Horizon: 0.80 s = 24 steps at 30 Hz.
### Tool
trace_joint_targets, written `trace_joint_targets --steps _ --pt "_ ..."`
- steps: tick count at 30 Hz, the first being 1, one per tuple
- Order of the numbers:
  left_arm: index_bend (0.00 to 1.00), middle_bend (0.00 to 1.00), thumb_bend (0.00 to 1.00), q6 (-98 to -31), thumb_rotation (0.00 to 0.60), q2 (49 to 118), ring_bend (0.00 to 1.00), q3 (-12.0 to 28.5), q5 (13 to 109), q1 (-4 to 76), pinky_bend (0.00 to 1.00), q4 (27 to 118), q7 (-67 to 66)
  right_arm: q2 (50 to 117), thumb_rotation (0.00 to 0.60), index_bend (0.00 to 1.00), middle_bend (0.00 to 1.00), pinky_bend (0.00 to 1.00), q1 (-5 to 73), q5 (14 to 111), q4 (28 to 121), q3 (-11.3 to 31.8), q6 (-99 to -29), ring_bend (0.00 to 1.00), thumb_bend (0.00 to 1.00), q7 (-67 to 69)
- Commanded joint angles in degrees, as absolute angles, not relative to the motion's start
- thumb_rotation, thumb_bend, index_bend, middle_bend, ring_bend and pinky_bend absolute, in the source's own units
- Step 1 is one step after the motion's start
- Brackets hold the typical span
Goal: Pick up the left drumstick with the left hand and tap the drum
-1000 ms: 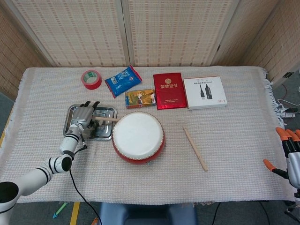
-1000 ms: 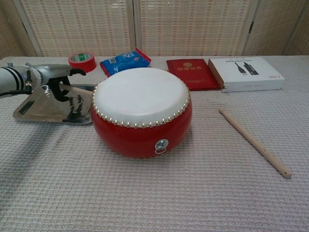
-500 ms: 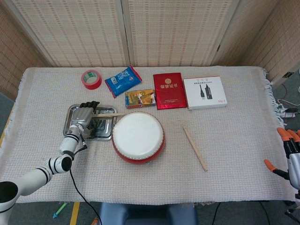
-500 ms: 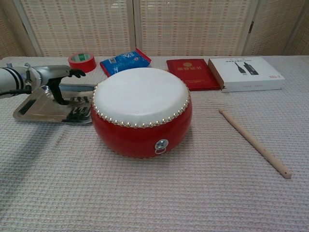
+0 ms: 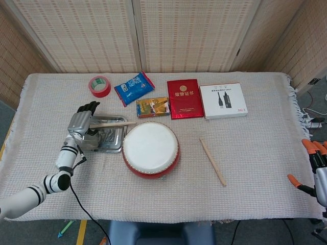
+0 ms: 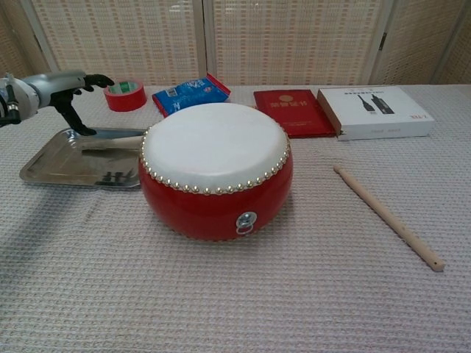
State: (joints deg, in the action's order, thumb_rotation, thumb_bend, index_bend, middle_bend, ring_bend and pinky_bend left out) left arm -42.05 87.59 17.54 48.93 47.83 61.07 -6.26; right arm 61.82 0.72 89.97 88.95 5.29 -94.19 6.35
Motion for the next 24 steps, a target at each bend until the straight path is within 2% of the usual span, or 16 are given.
trace_joint_targets --steps 1,10,14,24 --pt "0.0 0.0 0.24 -46.9 0.6 82.7 0.0 18.2 52.3 43.4 0.04 67.7 -1.8 61.6 0.6 0.0 0.11 0.07 0.7 89.8 89.0 5.4 -94.2 0.0 0.16 6.6" --pt "0.03 0.04 0.3 -58.0 0.6 76.2 0.0 15.8 56.6 35.7 0.07 76.4 -1.7 61.0 0.6 0.0 0.11 0.07 0.7 89.0 88.6 5.2 -93.1 0.0 0.16 8.3" --pt "0.07 0.06 0.32 -69.5 0.6 71.7 0.0 12.2 59.6 27.5 0.07 84.2 -4.4 60.2 0.6 0.0 0.11 0.07 1.6 89.1 88.4 4.6 -90.6 0.0 0.16 10.1" --pt "0.1 0.07 0.31 -84.3 0.6 67.2 0.0 5.5 69.0 15.8 0.07 93.9 -5.2 60.0 0.6 0.0 0.11 0.07 2.0 91.4 88.6 2.6 -89.2 0.0 0.16 14.1"
